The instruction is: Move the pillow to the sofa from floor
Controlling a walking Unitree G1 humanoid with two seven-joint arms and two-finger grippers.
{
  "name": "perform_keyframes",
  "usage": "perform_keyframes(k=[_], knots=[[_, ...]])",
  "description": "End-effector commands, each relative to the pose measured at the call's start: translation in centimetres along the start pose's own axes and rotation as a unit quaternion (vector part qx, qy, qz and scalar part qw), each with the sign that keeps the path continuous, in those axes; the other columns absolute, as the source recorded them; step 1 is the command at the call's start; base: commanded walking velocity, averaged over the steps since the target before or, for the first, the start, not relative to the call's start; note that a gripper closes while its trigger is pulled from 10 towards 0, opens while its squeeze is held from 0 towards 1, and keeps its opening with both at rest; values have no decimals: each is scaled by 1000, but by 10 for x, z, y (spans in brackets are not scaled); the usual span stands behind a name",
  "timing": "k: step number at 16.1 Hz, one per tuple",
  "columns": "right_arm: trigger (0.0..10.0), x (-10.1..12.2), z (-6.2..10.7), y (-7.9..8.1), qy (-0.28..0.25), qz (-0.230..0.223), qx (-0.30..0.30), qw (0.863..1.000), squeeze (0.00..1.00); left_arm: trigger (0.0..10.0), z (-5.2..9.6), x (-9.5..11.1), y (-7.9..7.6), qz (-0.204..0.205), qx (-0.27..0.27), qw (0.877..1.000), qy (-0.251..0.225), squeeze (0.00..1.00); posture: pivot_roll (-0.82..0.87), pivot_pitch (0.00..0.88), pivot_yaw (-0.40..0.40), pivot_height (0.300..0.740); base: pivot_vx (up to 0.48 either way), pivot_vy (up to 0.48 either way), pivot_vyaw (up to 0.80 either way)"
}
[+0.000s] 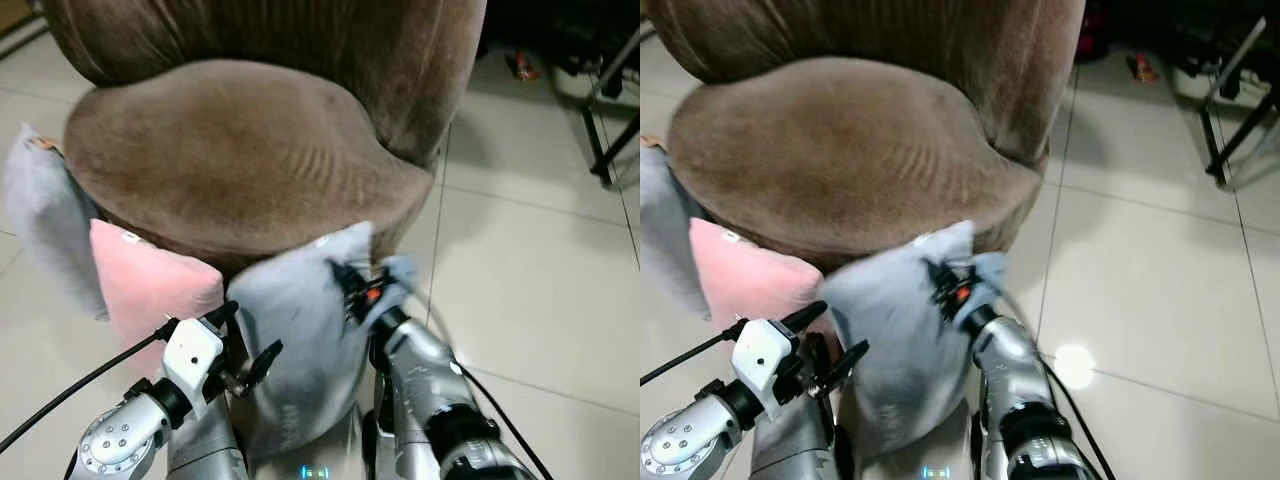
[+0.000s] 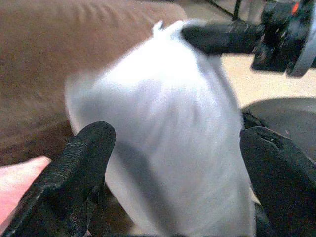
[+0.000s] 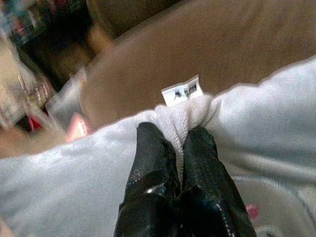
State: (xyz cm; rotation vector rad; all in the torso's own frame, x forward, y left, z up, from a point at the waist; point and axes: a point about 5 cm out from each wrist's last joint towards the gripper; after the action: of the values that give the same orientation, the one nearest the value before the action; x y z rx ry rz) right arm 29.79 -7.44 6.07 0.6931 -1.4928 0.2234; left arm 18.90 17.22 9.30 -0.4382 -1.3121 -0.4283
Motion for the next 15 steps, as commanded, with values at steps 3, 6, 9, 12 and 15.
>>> perform_keyframes(k=[3, 6, 9, 12, 15], knots=[[0, 76, 5, -9, -148, -34, 3, 988, 0, 10000, -1, -1, 4, -2, 10, 1000, -6, 718, 86, 17, -25, 465, 0, 0, 0], [0, 151, 13, 1, -262, -65, 16, 963, 0, 10000, -3, 0, 8, -5, 19, 1000, -17, 718, 75, 0, -20, 465, 0, 0, 0], [0, 192, 10, 4, -322, -109, -42, 939, 0, 10000, -6, 6, 11, -15, 36, 999, -36, 718, 75, 19, -24, 465, 0, 0, 0], [10000, 154, 7, -1, -203, -74, -125, 968, 0, 10000, -10, 18, 21, -16, 98, 991, -84, 710, 80, 25, -32, 465, 0, 0, 0], [10000, 121, 5, 15, -123, -1, -102, 987, 0, 10000, -16, 38, 28, -8, 137, 982, -130, 690, 68, 29, -29, 465, 0, 0, 0]])
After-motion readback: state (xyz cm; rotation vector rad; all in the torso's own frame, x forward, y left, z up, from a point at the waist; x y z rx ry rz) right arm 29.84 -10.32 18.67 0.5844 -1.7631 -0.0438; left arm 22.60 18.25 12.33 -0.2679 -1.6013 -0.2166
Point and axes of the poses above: a point about 5 cm out from each wrist's last joint towards the gripper, its own z axis pointing back from the gripper into the wrist, its own x axis along the axis of the wrist's last joint, y = z × x, and after that the axes turned 13 degrees about z, right-handed
